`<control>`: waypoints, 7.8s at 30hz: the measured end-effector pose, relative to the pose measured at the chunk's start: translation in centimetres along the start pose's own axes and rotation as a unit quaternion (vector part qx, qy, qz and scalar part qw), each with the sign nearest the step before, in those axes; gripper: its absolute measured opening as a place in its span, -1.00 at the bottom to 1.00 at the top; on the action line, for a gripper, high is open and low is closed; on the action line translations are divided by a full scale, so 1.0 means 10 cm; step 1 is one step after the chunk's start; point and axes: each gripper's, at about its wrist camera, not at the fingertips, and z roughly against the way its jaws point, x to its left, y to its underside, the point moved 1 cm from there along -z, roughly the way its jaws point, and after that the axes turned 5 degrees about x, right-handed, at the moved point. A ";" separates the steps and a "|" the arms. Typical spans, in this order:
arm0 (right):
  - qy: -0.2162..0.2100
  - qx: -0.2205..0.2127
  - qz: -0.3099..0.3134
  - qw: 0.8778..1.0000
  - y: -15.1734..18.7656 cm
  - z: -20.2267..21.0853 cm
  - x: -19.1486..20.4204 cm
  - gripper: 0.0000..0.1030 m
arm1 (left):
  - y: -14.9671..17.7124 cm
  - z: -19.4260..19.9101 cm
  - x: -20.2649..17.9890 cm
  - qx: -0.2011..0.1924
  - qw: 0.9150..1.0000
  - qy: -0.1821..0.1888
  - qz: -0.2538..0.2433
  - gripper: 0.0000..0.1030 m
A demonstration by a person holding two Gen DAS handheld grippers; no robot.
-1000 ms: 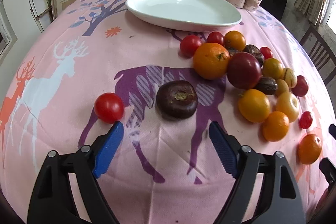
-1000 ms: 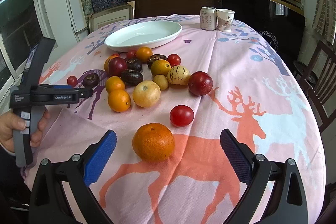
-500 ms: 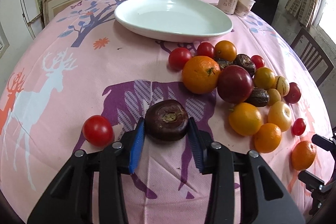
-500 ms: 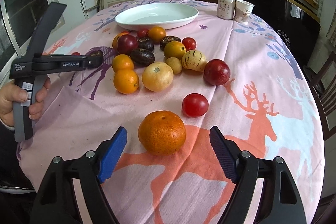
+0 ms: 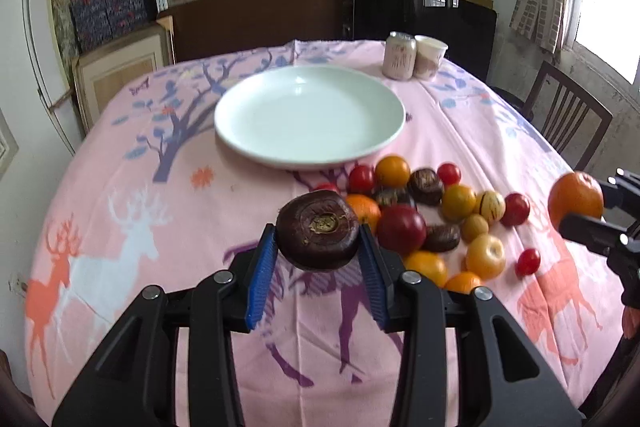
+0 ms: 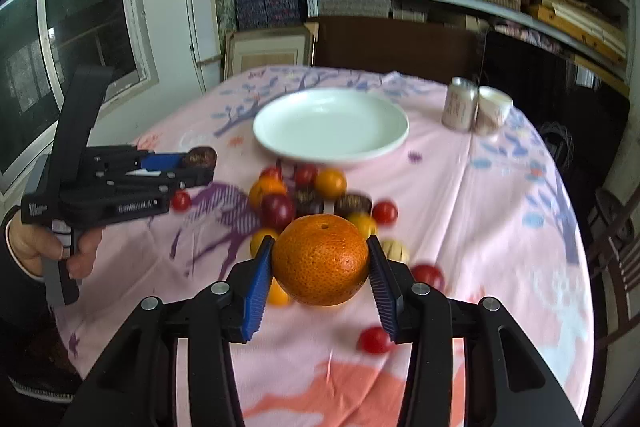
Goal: Organize fruits
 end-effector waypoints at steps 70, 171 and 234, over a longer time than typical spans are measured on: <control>0.002 0.093 -0.060 0.994 0.73 -0.30 -0.40 -0.40 | 0.52 -0.41 -1.01 0.117 0.989 0.081 -0.041 -0.32; -0.006 0.060 -0.014 0.998 -0.92 -1.71 0.17 -0.19 | -0.90 -1.19 0.47 0.039 0.996 -0.024 0.071 -0.47; -0.143 0.037 -0.161 0.976 0.32 -0.77 -0.44 -0.25 | 0.29 -0.41 -0.42 0.068 0.997 -0.006 -0.026 0.64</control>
